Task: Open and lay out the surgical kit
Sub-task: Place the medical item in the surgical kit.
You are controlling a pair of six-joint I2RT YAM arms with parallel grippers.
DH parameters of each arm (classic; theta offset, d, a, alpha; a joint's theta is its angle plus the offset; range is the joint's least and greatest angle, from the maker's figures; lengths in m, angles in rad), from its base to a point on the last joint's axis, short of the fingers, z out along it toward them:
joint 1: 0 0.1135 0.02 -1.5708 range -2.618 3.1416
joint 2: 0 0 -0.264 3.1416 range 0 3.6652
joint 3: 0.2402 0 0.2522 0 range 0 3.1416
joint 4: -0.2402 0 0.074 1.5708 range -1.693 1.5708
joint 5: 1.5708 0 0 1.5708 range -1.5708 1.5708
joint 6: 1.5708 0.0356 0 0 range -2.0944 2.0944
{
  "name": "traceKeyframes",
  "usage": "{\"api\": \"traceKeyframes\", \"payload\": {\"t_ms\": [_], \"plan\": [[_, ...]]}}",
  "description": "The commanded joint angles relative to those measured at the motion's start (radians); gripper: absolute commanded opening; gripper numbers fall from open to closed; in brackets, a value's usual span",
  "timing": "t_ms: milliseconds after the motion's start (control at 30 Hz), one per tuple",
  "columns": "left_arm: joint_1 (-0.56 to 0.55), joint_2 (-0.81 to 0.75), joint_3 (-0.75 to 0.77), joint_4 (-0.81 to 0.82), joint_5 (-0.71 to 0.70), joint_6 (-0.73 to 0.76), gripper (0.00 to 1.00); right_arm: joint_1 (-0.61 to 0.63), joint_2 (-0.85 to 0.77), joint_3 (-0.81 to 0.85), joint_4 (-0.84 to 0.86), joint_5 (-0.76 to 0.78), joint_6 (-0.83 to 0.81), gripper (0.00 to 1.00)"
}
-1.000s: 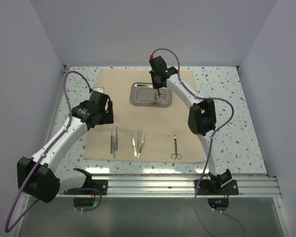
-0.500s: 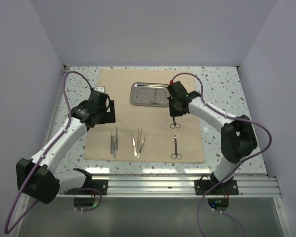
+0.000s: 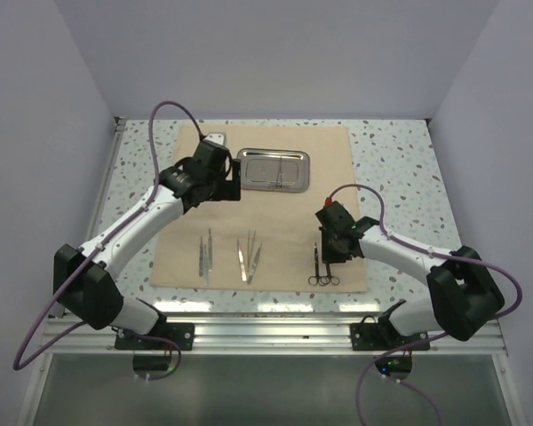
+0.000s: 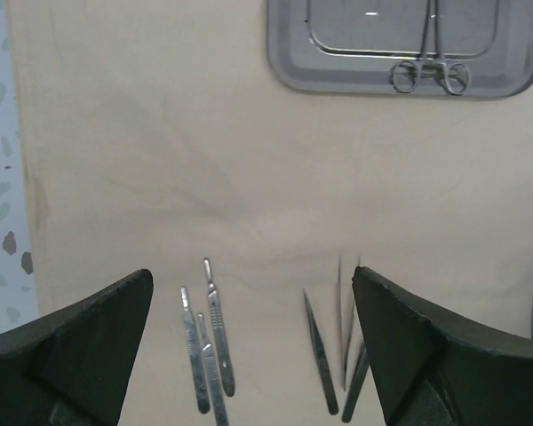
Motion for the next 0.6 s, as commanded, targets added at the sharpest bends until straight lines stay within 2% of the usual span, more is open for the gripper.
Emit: {"api": "traceKeyframes", "payload": {"t_ms": [0,67,167,333,567], "plan": [[-0.047,0.024,0.083,0.022,-0.039,-0.047,0.98,-0.001,-0.031,-0.028,0.101,0.001,0.031,0.19],[-0.056,0.038,0.101,0.017,-0.039,-0.059,0.98,-0.001,-0.021,-0.025,0.112,-0.005,0.020,0.48],[-0.070,0.064,0.133,0.010,-0.034,-0.068,0.98,-0.001,-0.008,0.006,0.095,0.003,0.008,0.60],[-0.091,0.136,0.210,0.022,-0.028,-0.057,0.98,0.000,-0.094,0.049,0.007,0.035,-0.012,0.61],[-0.124,0.374,0.377,0.045,-0.041,-0.008,0.97,0.000,-0.256,0.149,-0.183,0.076,-0.049,0.61]]}}
